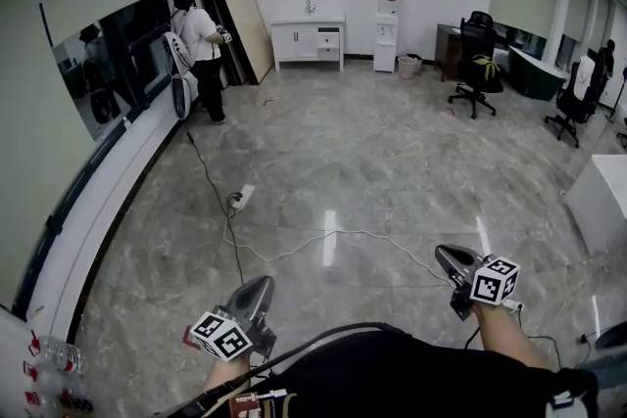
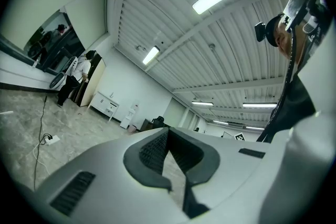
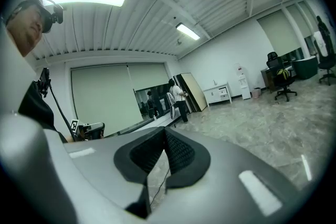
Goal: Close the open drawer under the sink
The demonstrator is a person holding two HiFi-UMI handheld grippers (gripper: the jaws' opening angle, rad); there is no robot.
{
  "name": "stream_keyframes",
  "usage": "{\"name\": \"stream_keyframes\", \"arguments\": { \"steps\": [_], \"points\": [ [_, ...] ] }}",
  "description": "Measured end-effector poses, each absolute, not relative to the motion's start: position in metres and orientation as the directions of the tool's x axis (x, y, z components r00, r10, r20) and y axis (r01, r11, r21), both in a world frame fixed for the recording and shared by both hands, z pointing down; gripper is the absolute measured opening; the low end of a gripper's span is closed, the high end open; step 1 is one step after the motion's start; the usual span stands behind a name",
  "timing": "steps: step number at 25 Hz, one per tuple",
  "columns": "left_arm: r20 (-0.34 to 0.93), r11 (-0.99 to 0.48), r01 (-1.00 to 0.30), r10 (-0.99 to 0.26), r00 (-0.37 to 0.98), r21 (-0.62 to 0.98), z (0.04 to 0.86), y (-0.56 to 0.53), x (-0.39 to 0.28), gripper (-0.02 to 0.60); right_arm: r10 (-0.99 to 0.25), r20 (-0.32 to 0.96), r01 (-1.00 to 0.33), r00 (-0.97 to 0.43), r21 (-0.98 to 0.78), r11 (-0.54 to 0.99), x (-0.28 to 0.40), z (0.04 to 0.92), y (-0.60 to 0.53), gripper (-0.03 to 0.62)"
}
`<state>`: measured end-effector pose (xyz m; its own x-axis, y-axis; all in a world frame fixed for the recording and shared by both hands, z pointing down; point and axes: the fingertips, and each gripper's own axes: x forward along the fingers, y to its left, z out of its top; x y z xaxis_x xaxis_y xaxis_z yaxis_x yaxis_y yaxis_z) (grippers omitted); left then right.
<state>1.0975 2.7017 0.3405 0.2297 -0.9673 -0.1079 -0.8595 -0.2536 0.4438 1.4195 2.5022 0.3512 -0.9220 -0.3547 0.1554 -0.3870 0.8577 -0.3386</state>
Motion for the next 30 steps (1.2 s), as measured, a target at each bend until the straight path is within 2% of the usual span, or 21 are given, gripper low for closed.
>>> {"name": "stream_keyframes", "arguments": {
  "steps": [10, 16, 23, 30],
  "points": [
    [-0.134, -0.106, -0.916, -0.989, 0.058, 0.386, 0.313, 2.622, 1.116, 0.000, -0.166, 0.103, -0.191, -0.981, -0.325, 0.926, 1.401, 0.334, 2.377, 0.002],
    [-0.141, -0.088, -0.915, -0.989, 0.034, 0.394, 0.308, 2.548, 1.152, 0.000, -0.113, 0.093, -0.138, -0.989, -0.337, 0.931, 1.411, 0.334, 2.298, 0.002],
    [-0.113, -0.119, -0.918, -0.990, 0.081, 0.379, 0.300, 2.473, 1.183, 0.000, -0.147, 0.092, -0.172, -0.985, -0.397, 0.901, 1.440, 0.358, 2.228, 0.002],
    [-0.068, -0.145, -0.907, -0.989, 0.129, 0.396, 0.311, 2.412, 1.166, 0.000, -0.224, 0.102, -0.246, -0.969, -0.475, 0.845, 1.445, 0.390, 2.178, 0.002]
  ]
}}
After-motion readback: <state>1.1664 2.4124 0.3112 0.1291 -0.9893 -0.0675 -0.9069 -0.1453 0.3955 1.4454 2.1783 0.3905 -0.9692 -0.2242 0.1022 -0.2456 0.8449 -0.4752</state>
